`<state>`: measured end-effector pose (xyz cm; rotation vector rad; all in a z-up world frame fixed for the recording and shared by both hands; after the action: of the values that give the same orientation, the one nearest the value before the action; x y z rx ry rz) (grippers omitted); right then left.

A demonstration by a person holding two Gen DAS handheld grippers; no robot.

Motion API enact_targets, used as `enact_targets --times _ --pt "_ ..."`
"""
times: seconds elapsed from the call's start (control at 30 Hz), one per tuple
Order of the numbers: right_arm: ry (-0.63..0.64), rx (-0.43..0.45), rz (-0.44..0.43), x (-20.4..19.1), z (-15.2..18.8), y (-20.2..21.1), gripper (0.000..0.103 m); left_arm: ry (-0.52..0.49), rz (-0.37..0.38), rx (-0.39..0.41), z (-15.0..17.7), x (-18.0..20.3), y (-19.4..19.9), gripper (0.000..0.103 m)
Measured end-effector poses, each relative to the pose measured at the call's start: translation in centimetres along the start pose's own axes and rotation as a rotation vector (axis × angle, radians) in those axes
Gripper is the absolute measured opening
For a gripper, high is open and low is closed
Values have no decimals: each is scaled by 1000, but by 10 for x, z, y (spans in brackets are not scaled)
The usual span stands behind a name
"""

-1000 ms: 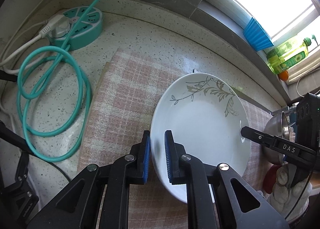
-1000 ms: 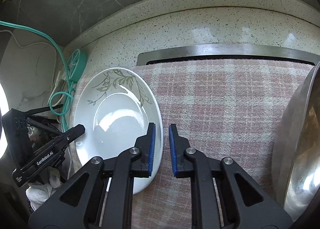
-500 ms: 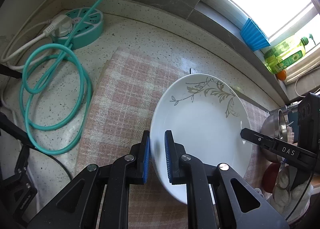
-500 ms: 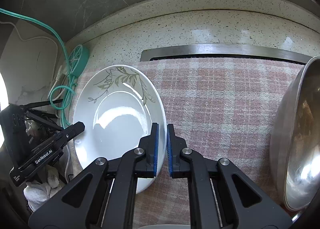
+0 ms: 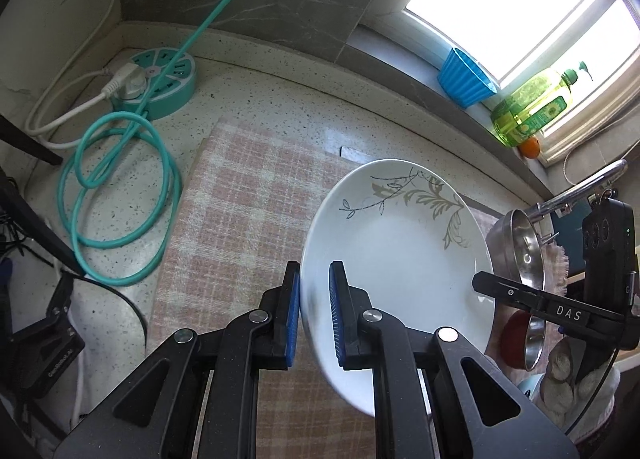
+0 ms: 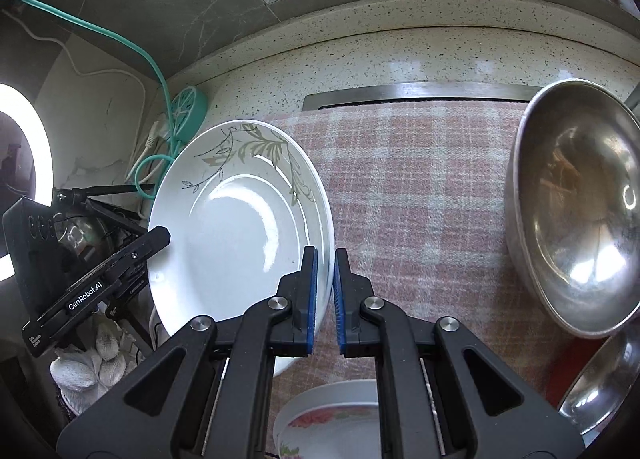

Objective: Organize plates and bowls
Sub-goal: 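Carry the gold-branch plate over the stack and lower it onto the rose plate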

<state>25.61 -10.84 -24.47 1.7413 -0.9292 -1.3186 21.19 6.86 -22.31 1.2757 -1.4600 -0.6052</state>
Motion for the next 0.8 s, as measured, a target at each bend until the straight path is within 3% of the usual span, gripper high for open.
enact_targets --times 0.5,0.8 --pt "-25 30 -20 17 64 39 8 -73 37 13 43 43 25 12" --pt "-68 39 -7 43 109 53 8 -116 64 -27 82 70 22 12"
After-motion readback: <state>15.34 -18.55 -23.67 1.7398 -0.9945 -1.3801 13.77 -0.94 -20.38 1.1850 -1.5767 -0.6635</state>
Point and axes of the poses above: each gripper's, at about its wrist camera, not at the fingertips, and y roughly against the way its jaws point, x to its right, z to its underside, the point moved 10 cm from there along -y, roughly the way its jaws point, and after that the axes turned 5 degrees about -x, right-handed, at the moved point
